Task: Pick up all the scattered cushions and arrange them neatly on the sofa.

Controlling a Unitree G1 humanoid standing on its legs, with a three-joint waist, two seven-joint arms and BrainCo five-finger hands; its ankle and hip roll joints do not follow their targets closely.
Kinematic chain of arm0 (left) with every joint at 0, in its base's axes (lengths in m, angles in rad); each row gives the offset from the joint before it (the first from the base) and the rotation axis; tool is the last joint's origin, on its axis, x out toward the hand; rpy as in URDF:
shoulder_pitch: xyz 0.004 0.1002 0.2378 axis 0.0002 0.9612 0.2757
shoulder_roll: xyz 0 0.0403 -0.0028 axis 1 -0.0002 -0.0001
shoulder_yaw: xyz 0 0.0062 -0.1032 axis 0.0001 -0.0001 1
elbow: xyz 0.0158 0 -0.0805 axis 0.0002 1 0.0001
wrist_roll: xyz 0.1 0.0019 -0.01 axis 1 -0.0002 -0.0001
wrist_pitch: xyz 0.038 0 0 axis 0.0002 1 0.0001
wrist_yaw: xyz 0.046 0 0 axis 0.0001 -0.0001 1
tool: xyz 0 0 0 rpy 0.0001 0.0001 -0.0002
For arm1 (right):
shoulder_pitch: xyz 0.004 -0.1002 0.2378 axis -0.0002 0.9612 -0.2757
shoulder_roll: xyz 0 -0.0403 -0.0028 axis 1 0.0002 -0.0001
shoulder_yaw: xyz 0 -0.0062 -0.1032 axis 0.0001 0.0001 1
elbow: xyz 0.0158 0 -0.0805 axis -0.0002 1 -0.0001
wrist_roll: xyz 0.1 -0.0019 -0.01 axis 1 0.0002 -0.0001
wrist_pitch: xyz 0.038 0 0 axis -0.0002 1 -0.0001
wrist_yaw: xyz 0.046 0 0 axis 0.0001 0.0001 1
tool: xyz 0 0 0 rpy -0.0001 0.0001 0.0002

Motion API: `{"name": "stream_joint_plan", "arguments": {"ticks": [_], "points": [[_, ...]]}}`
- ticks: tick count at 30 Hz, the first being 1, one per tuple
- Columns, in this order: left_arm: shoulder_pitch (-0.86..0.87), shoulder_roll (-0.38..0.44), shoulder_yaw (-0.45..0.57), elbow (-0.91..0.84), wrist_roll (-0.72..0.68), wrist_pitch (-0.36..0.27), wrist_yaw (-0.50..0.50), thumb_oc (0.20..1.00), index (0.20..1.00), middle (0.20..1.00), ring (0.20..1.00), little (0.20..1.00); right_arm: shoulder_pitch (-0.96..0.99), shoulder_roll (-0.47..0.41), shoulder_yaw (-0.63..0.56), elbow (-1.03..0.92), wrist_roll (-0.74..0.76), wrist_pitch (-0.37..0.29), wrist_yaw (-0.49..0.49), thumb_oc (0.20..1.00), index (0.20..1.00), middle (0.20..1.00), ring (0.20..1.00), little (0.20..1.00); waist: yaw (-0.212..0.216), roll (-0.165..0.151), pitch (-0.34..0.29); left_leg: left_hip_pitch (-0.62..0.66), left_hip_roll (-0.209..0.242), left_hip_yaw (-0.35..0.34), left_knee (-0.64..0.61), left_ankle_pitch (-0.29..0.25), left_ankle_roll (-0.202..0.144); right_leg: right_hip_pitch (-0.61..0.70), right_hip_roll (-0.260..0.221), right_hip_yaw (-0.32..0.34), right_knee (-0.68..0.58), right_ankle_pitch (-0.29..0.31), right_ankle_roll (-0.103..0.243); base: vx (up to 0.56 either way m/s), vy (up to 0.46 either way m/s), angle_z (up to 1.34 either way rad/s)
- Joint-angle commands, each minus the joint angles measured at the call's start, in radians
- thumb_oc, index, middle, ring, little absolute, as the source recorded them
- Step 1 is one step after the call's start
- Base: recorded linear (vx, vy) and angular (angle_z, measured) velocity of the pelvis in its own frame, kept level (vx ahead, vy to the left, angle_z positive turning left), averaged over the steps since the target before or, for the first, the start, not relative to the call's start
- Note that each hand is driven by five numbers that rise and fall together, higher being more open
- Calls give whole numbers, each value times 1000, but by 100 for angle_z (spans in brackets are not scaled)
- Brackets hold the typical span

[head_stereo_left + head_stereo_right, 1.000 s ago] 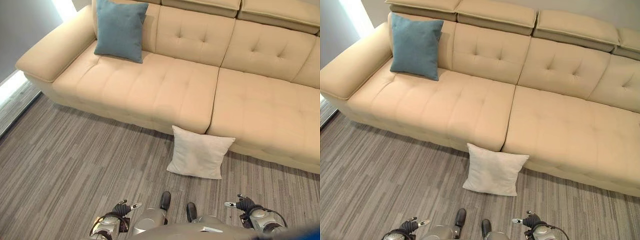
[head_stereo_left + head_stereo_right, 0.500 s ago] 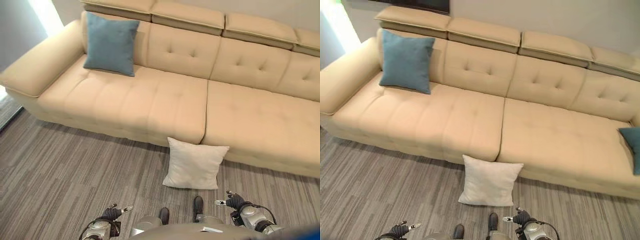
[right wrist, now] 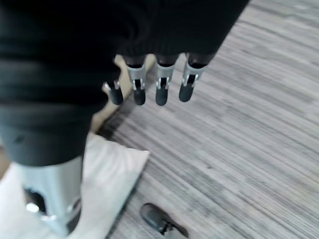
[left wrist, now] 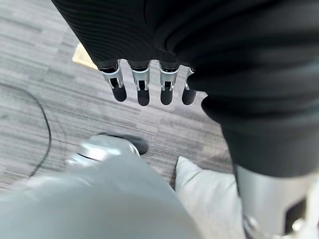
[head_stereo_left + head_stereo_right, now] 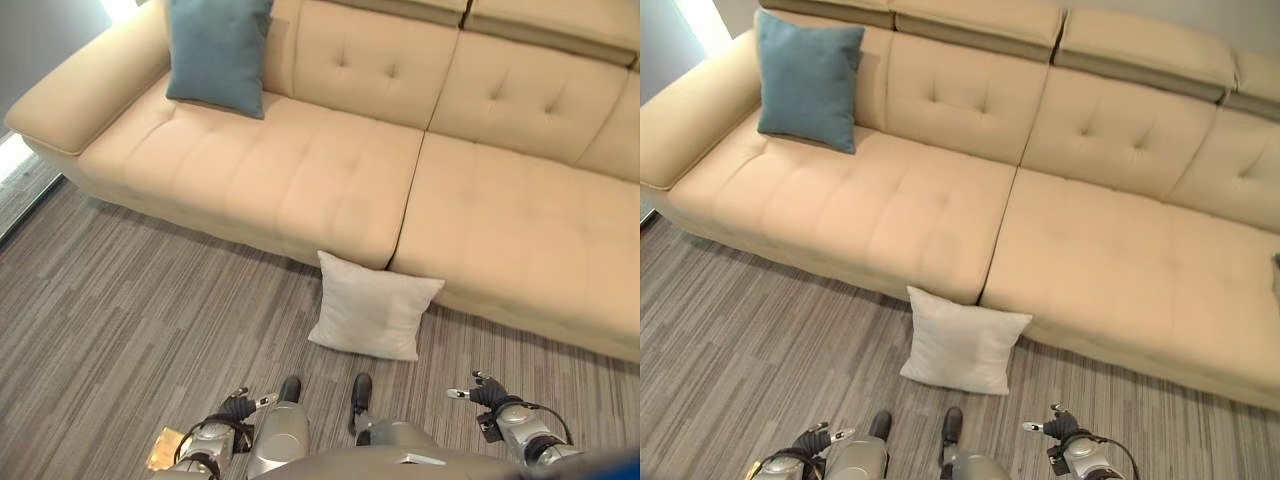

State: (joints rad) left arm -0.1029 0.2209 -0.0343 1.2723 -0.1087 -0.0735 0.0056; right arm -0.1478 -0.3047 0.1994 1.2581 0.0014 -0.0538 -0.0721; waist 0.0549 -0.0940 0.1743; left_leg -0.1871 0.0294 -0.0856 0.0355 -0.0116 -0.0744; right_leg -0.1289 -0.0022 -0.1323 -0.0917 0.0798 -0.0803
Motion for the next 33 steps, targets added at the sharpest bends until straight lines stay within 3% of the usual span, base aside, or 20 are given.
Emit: {"name": "stream_joint_plan", "arguments": {"ticks": [1,3,10,14,18,19,24,27,33], "points": [[21,11,0,-21,-14,-7,7,1000,1000,1000,1000,1000,12,-13,-14,-8,24,-13,-9,1000,1000,1000,1000,1000,21,22,-39,-5,-33,-3,23,5,48,34,-42,43,84,-5,102,83,118,-10],[34,12,10,-4,-15,-8,5,1000,1000,1000,1000,1000,14,-1,-1,-4,17,-12,-3,1000,1000,1000,1000,1000,27,26,-50,25,-42,-25,7,-9,61,42,-43,63,96,-9,105,139,210,-47],[50,26,41,11,-16,-5,5,1000,1000,1000,1000,1000,10,30,9,2,6,-5,9,1000,1000,1000,1000,1000,58,8,-73,87,-58,-10,4,-46,95,63,-77,97,112,18,133,82,167,-37],[60,34,60,30,-14,-2,5,1000,1000,1000,1000,1000,5,41,9,-2,3,-3,11,1000,1000,1000,1000,1000,76,3,-74,97,-67,-9,18,-50,109,53,-95,104,145,37,149,20,143,-26],[63,48,69,43,-17,-1,6,1000,1000,1000,1000,1000,-11,55,16,-17,-1,-5,14,1000,1000,1000,1000,1000,83,12,-61,100,-72,-21,40,-48,124,-7,-106,116,258,75,170,7,93,-33],[63,51,68,44,-14,-3,7,1000,1000,1000,1000,1000,-8,55,18,-24,2,-7,15,1000,1000,1000,1000,1000,80,12,-64,112,-73,-28,32,-52,125,-2,-113,108,220,69,165,56,52,-29],[64,52,69,40,-14,-4,12,1000,1000,1000,1000,1000,-12,51,27,-37,-2,-3,19,1000,1000,1000,1000,1000,64,17,-59,169,-65,-50,-11,-66,123,-62,-110,90,125,88,163,132,-63,-2],[55,51,56,29,-24,-18,12,1000,1000,1000,1000,1000,-9,37,25,-46,5,-10,13,1000,1000,1000,1000,1000,50,13,-57,201,-49,-85,-40,-49,94,-44,-100,94,107,101,166,185,-184,47],[12,24,59,-79,-65,-25,16,1000,1000,1000,1000,1000,-8,11,-7,-83,35,-20,-10,1000,1000,1000,1000,1000,21,24,-38,140,-25,-107,-61,-33,69,-71,-93,42,101,72,141,-2,-129,40]]}}
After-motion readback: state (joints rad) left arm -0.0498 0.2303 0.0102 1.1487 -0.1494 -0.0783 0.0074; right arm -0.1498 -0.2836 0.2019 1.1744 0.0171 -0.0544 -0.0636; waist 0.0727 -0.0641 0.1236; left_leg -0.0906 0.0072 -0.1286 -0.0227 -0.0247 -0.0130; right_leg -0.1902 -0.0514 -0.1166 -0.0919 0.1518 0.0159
